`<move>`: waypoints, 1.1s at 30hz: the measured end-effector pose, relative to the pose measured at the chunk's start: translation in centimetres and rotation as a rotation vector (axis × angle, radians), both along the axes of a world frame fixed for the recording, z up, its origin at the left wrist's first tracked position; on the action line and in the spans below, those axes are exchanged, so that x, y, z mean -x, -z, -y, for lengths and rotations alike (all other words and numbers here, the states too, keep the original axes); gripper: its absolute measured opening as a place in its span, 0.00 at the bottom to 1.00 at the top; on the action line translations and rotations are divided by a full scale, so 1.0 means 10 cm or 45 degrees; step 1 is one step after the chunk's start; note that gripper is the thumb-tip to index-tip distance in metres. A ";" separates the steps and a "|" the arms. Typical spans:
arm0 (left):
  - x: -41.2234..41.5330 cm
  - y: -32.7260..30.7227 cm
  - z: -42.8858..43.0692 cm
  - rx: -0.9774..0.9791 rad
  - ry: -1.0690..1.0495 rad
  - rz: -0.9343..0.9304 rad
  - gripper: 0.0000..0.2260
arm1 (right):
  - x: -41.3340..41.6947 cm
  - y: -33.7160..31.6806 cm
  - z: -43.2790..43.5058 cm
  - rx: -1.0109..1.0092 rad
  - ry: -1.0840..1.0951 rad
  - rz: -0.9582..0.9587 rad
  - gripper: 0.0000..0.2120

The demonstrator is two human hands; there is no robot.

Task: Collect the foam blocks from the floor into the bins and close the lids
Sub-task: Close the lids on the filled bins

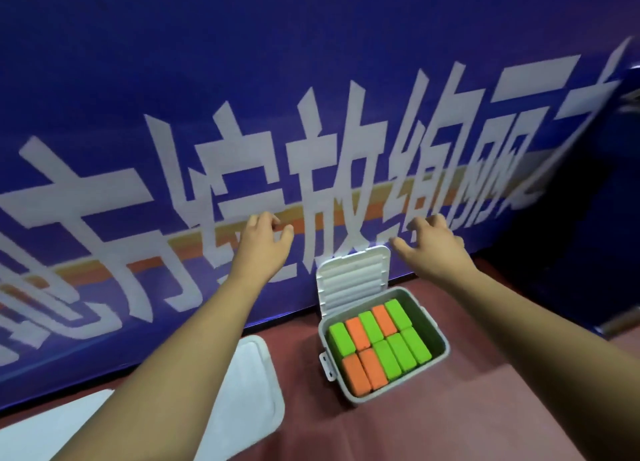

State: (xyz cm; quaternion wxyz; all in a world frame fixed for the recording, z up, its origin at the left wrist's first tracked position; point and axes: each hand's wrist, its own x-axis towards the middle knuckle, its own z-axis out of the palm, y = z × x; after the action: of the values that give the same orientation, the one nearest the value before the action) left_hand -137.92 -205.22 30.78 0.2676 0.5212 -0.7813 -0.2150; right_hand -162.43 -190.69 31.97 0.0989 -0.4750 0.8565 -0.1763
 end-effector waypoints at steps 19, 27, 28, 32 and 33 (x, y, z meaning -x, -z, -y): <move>2.34 2.01 1.47 -0.264 -0.071 0.159 0.08 | 2.30 1.49 1.74 -0.205 -0.138 -0.004 0.25; 2.70 3.23 2.26 -0.412 -0.136 0.290 0.08 | 2.85 2.76 2.74 -0.415 -0.277 0.005 0.23; 2.72 3.40 2.35 -0.441 -0.145 0.311 0.08 | 2.89 2.97 2.85 -0.438 -0.302 0.001 0.23; 2.79 4.15 2.65 -0.494 -0.178 0.376 0.11 | 3.00 3.89 3.25 -0.522 -0.423 0.004 0.23; 2.80 4.34 2.72 -0.493 -0.177 0.383 0.12 | 3.03 4.12 3.34 -0.541 -0.454 -0.001 0.24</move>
State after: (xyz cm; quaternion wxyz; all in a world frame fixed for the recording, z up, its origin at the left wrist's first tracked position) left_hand -165.97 -232.37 -12.63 0.0577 0.6413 -0.7190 -0.2616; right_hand -192.70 -224.13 -9.27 0.2254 -0.5869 0.7771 0.0275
